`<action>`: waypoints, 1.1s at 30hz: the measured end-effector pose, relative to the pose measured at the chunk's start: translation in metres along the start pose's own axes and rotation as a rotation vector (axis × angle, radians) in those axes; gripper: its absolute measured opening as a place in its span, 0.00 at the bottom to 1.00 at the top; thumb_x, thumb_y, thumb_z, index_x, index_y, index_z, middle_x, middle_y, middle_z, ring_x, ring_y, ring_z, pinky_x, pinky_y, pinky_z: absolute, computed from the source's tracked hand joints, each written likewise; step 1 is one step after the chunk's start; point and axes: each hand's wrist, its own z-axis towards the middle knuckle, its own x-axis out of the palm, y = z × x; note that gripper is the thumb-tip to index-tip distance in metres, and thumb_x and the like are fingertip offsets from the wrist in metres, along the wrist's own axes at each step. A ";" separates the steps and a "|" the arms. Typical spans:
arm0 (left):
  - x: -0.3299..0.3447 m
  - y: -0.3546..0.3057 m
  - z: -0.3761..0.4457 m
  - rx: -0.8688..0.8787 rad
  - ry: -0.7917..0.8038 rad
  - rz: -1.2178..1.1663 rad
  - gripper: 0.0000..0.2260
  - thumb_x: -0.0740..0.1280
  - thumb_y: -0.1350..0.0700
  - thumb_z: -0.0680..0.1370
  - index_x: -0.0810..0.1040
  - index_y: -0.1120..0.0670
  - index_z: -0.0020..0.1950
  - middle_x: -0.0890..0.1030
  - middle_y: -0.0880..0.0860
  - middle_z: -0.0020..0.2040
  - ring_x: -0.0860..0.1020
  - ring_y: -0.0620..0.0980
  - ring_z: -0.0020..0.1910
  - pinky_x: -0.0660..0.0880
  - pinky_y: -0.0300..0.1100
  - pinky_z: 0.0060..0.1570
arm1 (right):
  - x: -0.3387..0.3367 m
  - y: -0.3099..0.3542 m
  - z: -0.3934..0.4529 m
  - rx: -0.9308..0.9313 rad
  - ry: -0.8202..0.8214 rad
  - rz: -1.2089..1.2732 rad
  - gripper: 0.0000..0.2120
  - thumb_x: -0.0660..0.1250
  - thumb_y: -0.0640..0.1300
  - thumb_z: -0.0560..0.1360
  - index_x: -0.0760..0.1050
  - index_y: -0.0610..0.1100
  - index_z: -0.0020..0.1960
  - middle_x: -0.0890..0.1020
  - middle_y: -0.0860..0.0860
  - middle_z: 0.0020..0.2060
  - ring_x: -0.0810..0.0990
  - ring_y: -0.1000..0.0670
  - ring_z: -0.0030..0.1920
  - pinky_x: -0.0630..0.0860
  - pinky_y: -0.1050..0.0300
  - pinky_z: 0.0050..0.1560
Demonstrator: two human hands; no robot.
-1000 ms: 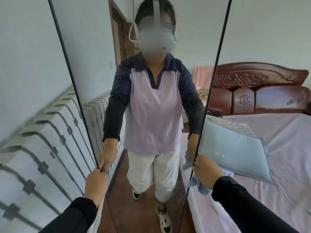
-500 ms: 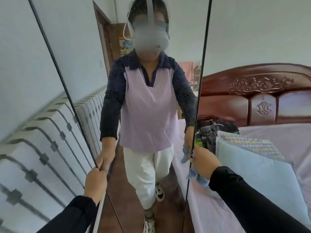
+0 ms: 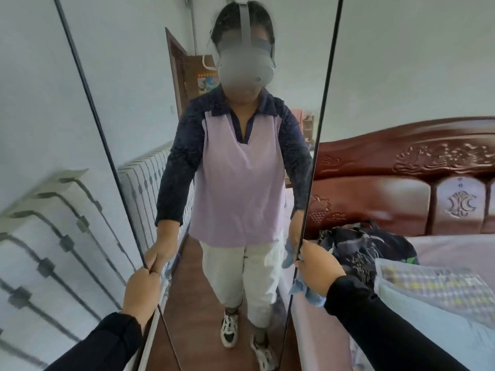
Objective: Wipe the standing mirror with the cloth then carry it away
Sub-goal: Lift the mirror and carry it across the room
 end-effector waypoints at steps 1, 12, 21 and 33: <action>0.009 -0.006 0.012 -0.004 -0.014 -0.012 0.09 0.59 0.64 0.80 0.75 0.67 0.54 0.80 0.67 0.47 0.80 0.66 0.45 0.73 0.51 0.39 | -0.004 -0.001 0.019 -0.017 0.016 -0.048 0.12 0.63 0.40 0.78 0.68 0.45 0.61 0.74 0.58 0.43 0.77 0.52 0.47 0.72 0.64 0.46; 0.047 -0.061 0.122 -0.033 -0.023 -0.040 0.10 0.57 0.65 0.80 0.75 0.66 0.56 0.79 0.64 0.50 0.79 0.64 0.49 0.76 0.53 0.48 | -0.019 0.009 0.167 0.045 0.126 -0.045 0.16 0.57 0.41 0.83 0.73 0.40 0.68 0.79 0.45 0.59 0.75 0.43 0.62 0.70 0.55 0.65; 0.071 -0.089 0.230 0.021 0.075 -0.031 0.12 0.57 0.60 0.81 0.76 0.66 0.56 0.80 0.68 0.50 0.79 0.70 0.51 0.77 0.61 0.51 | -0.019 0.039 0.264 0.119 0.012 0.155 0.10 0.57 0.32 0.80 0.69 0.46 0.50 0.76 0.54 0.42 0.74 0.52 0.37 0.77 0.63 0.41; 0.107 -0.118 0.320 0.024 0.124 -0.034 0.10 0.56 0.63 0.81 0.76 0.65 0.53 0.80 0.64 0.47 0.79 0.64 0.46 0.75 0.49 0.42 | -0.006 0.042 0.350 0.204 -0.051 -0.027 0.10 0.61 0.43 0.80 0.74 0.41 0.60 0.81 0.44 0.49 0.81 0.41 0.49 0.79 0.50 0.48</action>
